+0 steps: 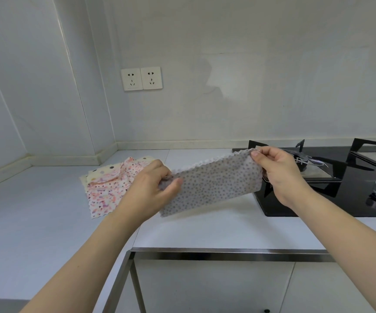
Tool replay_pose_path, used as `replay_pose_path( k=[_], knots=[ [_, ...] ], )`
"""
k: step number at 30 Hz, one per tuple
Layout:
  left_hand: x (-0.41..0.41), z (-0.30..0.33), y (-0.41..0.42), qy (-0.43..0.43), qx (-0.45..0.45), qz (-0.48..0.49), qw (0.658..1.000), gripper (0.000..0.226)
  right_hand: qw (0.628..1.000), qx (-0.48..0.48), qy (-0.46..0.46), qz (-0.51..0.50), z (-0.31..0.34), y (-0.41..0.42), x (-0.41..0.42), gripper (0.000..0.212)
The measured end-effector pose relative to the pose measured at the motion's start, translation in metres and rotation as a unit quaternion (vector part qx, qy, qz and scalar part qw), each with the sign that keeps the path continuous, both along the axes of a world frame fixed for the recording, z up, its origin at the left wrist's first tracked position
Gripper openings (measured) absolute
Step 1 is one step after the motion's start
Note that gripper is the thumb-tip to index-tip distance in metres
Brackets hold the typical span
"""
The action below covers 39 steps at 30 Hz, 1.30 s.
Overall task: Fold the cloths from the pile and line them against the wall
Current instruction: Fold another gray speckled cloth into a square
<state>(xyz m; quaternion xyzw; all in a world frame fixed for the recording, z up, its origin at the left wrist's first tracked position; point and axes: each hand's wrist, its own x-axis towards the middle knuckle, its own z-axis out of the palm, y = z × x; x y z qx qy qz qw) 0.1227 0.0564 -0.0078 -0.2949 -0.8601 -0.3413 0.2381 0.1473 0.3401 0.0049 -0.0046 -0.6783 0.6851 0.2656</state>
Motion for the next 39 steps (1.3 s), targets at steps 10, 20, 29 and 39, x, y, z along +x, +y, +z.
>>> replay_pose_path(
  k=[10,20,29,39],
  knots=[
    [-0.006,0.002,-0.004,-0.018,0.072,0.021,0.997,0.015,0.998,0.065,0.007,-0.003,-0.004,0.001,0.005,0.016],
    [0.001,0.001,0.000,-0.080,0.064,0.021,0.994,0.019,0.972,0.186,0.030,-0.139,-0.010,-0.011,0.005,0.008],
    [0.001,-0.011,0.006,-0.102,0.006,0.029,0.994,0.016,0.938,0.300,0.031,-0.170,-0.027,-0.007,0.016,0.008],
    [-0.002,-0.010,0.014,-0.252,0.094,0.019,0.963,0.028,0.908,0.394,-0.046,-0.133,-0.039,0.007,-0.008,0.010]
  ],
)
